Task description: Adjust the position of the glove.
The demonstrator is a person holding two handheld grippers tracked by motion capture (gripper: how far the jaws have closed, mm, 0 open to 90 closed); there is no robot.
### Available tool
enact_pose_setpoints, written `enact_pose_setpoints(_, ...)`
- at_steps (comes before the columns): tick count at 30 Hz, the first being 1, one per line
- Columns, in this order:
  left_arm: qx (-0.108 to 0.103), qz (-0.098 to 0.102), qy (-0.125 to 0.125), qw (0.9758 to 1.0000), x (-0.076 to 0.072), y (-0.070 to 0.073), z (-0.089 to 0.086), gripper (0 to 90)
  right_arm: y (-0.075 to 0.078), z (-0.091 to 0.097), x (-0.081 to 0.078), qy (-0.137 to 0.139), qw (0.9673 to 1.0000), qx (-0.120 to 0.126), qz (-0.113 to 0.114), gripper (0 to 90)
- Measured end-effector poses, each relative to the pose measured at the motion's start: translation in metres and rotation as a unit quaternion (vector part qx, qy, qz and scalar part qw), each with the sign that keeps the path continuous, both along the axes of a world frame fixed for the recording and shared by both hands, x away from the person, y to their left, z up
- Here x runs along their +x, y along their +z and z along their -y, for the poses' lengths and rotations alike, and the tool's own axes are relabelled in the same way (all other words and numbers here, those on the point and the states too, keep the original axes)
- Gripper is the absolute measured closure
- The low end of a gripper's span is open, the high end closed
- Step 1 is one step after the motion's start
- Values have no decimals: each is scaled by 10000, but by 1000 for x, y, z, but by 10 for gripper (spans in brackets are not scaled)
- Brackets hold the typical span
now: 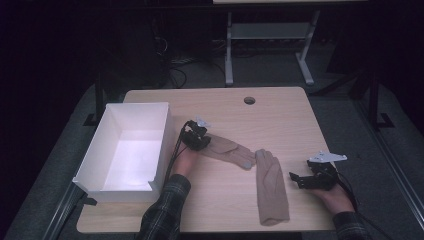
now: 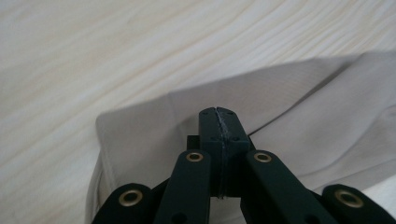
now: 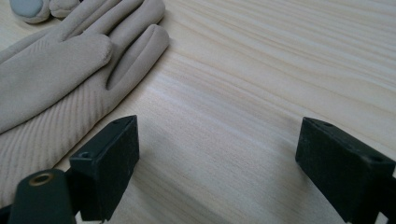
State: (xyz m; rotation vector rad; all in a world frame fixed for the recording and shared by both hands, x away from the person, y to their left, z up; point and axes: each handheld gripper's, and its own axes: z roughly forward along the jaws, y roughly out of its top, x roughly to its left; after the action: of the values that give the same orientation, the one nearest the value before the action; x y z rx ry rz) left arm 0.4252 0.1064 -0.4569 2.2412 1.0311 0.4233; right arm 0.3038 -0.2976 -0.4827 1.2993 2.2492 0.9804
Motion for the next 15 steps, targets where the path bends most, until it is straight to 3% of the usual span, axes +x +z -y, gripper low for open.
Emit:
enact_pose_setpoints(9,-86,-98,129,9998,-20,-4,-4,897,0,0,0,1,10000,-1,1,131)
enact_pose_setpoints(15,69,-161,161,9997,-37,-2,-6,898,0,0,0,1,10000,-2,1,131)
